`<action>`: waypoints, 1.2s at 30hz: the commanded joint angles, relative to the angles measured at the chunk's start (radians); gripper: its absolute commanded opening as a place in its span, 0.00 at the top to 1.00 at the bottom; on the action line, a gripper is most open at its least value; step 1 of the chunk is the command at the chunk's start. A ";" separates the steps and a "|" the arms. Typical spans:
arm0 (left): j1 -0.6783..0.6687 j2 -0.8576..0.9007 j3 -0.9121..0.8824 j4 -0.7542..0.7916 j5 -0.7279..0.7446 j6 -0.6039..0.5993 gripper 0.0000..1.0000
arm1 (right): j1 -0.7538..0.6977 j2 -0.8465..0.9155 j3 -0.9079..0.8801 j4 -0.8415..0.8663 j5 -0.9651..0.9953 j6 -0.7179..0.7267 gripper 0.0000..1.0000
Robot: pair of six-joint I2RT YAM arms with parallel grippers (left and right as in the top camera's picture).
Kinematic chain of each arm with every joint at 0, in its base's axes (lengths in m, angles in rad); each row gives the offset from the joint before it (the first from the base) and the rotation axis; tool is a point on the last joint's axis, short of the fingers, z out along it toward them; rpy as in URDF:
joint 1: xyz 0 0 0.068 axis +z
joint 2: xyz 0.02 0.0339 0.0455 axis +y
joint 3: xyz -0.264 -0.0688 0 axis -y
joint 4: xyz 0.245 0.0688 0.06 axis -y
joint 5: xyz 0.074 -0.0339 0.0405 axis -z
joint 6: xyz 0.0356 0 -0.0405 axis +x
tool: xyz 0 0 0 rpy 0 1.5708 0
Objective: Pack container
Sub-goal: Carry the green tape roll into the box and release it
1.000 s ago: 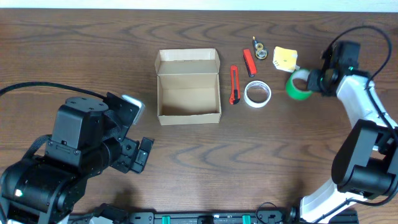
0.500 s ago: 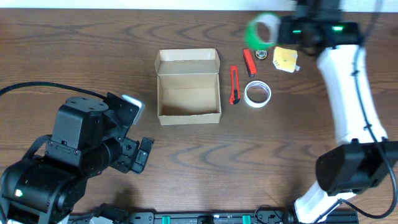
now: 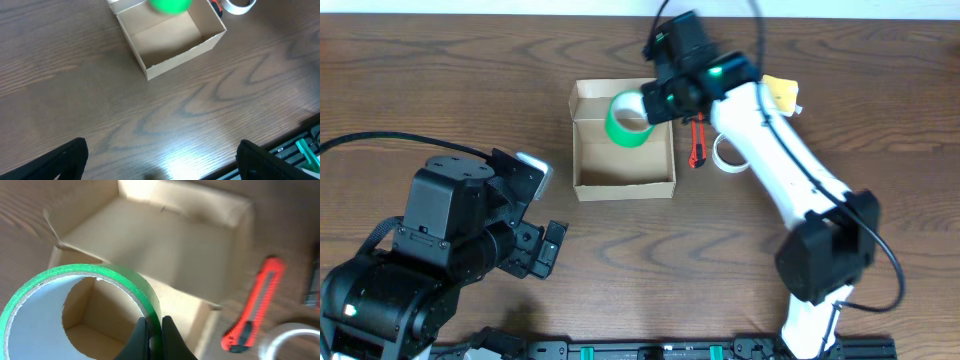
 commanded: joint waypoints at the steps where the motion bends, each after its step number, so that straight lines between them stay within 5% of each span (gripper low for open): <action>1: 0.003 -0.001 0.002 -0.003 0.003 0.018 0.05 | 0.038 0.024 0.011 0.003 0.036 0.044 0.99; 25: 0.003 -0.001 0.002 -0.003 0.003 0.018 0.04 | 0.167 0.124 0.011 0.081 0.188 0.063 0.99; 26: 0.003 -0.001 0.002 -0.003 0.003 0.018 0.05 | 0.168 0.124 0.011 0.082 0.188 0.063 0.94; 28: 0.003 -0.001 0.002 -0.003 0.003 0.018 0.05 | 0.169 0.124 0.011 0.086 0.186 0.062 0.63; 32: 0.003 -0.001 0.002 -0.003 0.003 0.018 0.05 | 0.170 0.124 0.011 0.098 0.152 0.062 0.51; 36: 0.003 -0.001 0.002 -0.003 0.003 0.018 0.04 | 0.170 0.120 0.021 0.098 0.099 0.062 0.51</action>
